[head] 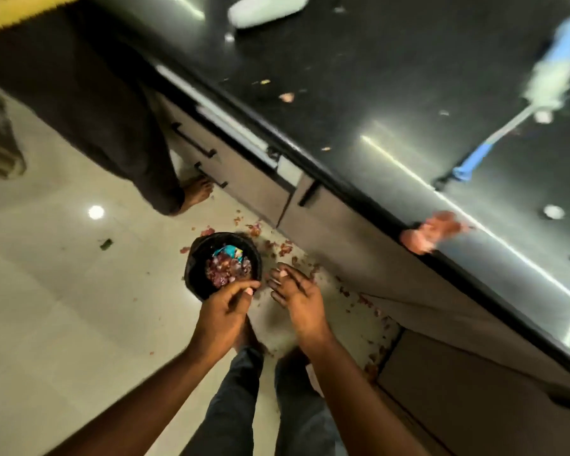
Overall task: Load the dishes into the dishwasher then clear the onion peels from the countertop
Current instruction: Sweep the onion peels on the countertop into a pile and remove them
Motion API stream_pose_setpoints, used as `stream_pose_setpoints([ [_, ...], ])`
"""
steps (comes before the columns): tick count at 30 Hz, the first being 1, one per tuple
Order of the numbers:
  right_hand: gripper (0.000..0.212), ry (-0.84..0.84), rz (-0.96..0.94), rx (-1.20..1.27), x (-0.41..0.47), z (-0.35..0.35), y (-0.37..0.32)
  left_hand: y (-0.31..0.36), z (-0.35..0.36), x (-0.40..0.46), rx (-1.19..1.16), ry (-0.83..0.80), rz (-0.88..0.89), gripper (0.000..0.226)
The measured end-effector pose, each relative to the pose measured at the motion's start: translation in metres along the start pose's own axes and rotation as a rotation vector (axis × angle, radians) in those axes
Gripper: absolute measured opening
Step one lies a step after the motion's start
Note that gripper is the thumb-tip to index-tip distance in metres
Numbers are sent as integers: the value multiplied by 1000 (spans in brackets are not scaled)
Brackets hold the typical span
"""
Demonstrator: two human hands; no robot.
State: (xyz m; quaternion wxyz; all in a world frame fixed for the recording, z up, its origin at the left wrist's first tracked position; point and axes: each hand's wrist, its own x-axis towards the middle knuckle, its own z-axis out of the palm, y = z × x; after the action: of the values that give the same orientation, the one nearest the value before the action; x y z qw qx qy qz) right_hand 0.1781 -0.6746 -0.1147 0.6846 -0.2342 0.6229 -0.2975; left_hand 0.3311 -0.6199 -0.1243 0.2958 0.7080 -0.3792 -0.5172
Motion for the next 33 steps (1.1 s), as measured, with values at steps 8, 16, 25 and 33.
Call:
stream_pose_setpoints([
  [8, 23, 316, -288, 273, -92, -132, -59, 144, 130, -38, 45, -352, 374, 29],
  [16, 24, 640, -511, 453, -200, -274, -66, 220, 264, -118, 162, -708, 611, 26],
  [25, 22, 1004, -630, 512, -287, -401, -33, 245, 402, -210, 281, -994, 839, 23],
  [33, 38, 1386, -496, 107, -316, -442, 24, 243, 507, -231, 650, -1339, 1138, 30],
])
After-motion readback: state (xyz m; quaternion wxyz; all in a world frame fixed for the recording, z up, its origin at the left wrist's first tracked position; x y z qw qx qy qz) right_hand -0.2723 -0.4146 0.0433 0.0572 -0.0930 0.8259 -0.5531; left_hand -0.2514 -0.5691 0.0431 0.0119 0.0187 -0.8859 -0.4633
